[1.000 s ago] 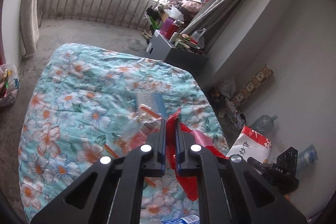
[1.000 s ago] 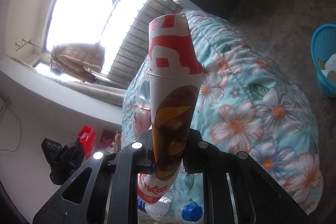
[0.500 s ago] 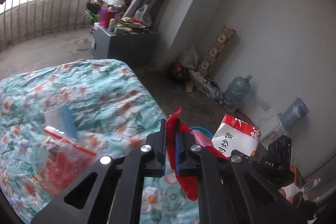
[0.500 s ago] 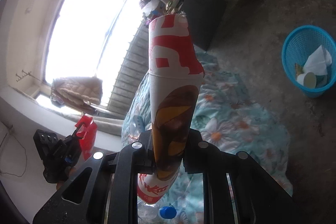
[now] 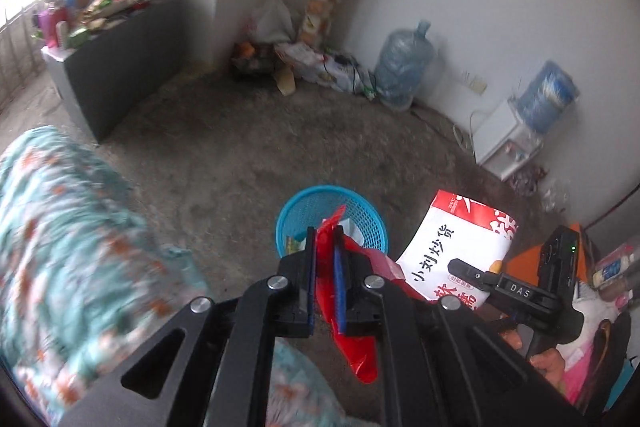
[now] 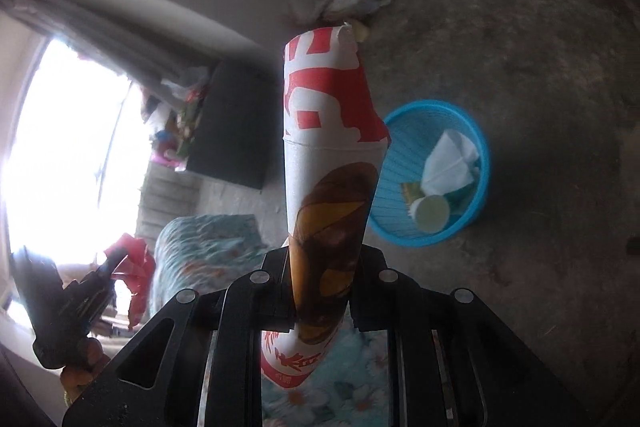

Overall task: Collect trash
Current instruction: 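Open both tools over the wastebasket to drop the bags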

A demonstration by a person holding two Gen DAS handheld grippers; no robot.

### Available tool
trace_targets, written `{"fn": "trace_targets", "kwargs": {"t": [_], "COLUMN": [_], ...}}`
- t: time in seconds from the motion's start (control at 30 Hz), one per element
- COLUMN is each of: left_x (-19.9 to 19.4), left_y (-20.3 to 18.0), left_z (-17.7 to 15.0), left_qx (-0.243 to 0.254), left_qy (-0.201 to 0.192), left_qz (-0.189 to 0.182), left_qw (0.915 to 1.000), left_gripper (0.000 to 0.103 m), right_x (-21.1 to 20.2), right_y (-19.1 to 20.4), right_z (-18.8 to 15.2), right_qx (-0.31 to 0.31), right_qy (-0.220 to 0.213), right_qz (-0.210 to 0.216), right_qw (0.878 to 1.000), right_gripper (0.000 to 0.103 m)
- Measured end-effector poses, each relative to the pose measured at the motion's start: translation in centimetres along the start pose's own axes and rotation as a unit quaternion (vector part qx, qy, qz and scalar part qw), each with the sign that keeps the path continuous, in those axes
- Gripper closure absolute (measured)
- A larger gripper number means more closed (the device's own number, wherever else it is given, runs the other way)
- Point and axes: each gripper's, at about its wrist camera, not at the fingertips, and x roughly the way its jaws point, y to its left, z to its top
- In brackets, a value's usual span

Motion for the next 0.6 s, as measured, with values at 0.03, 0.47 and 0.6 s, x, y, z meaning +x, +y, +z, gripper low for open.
{"fn": "trace_targets", "kwargs": {"t": [0.03, 0.47, 0.6], "left_x": [1.7, 21.8, 23.2], "left_y": [-0.6, -2.0, -1.8], "left_z": [0.3, 2.3, 1.8], "left_qx": [0.002, -0.056, -0.077], "left_qy": [0.01, 0.097, 0.105], "left_qz": [0.0, 0.005, 0.015], "left_qw": [1.0, 0.9937, 0.9914], "left_gripper": [0.096, 0.057, 0.049], "right_x": [0.7, 13.7, 16.5], "right_y": [-1.0, -9.9, -13.1], "right_z": [0.4, 4.6, 3.8], "right_qx": [0.011, 0.139, 0.185], "right_qy": [0.0, 0.053, 0.071], "right_qz": [-0.006, -0.038, -0.07], "right_qw": [1.0, 0.988, 0.978], "right_gripper": [0.085, 0.056, 0.044]}}
